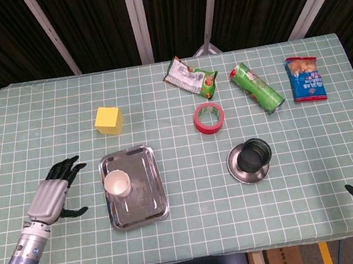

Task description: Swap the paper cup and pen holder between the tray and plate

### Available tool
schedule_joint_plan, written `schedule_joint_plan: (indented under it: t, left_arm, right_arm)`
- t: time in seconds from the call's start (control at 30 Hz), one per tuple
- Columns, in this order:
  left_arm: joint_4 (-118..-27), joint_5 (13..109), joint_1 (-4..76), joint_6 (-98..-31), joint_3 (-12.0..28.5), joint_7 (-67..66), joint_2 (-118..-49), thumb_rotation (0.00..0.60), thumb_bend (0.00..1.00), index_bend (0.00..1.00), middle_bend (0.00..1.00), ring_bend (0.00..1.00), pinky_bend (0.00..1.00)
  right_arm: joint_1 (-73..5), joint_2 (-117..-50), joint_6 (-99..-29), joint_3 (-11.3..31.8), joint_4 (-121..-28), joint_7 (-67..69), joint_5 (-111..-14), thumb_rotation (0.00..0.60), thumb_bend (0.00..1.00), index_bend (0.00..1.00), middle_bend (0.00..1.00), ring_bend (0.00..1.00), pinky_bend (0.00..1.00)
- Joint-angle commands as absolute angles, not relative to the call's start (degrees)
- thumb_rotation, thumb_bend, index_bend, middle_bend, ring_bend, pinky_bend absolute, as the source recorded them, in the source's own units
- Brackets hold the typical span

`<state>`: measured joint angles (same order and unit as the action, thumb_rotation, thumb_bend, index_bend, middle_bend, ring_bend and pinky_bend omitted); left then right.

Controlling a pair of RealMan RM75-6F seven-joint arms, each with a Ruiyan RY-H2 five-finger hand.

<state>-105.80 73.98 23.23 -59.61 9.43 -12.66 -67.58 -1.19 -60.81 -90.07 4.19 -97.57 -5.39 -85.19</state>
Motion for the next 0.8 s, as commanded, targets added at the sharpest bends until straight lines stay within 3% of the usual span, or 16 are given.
schedule_joint_plan:
  t: [0.03, 0.33, 0.5, 0.7, 0.8]
  left_arm:
    - [-103.93, 70.57, 26.98, -56.55, 10.44, -15.59, -71.68, 0.6, 0.0, 0.14, 0.0, 0.0, 0.05]
    - [-100.44, 67.14, 30.65, -54.72, 10.07, -17.93, -77.49, 0.6, 0.0, 0.14, 0.0, 0.0, 0.09]
    - [-98.11, 67.06, 31.72, -55.17, 9.25, -19.17, -79.87, 0.6, 0.01, 0.16, 0.06, 0.01, 0.13]
    - [-97.43, 66.09, 32.32, -55.74, 8.45, -20.97, -80.35, 0.6, 0.09, 0.22, 0.12, 0.06, 0.17]
    - [-96.88, 66.0, 32.88, -55.69, 8.36, -21.13, -80.9, 0.6, 0.17, 0.25, 0.17, 0.11, 0.22]
  right_arm:
    - [-1.12, -60.69, -90.09, 4.33, -97.5, -5.13, -85.07, 0.6, 0.07, 0.02, 0.02, 0.0, 0.0]
    - [-0.85, -60.48, -90.46, 4.78, -97.5, -4.3, -84.74, 0.6, 0.07, 0.02, 0.02, 0.0, 0.0]
    - [-0.69, -60.64, -90.68, 5.17, -97.56, -3.73, -84.27, 0.6, 0.07, 0.02, 0.02, 0.0, 0.0]
    - [-1.17, -60.48, -89.25, 4.89, -96.84, -2.75, -84.49, 0.6, 0.07, 0.02, 0.02, 0.0, 0.0]
    - [-1.23, -60.53, -89.09, 4.95, -96.77, -2.48, -84.44, 0.6, 0.07, 0.02, 0.02, 0.0, 0.0]
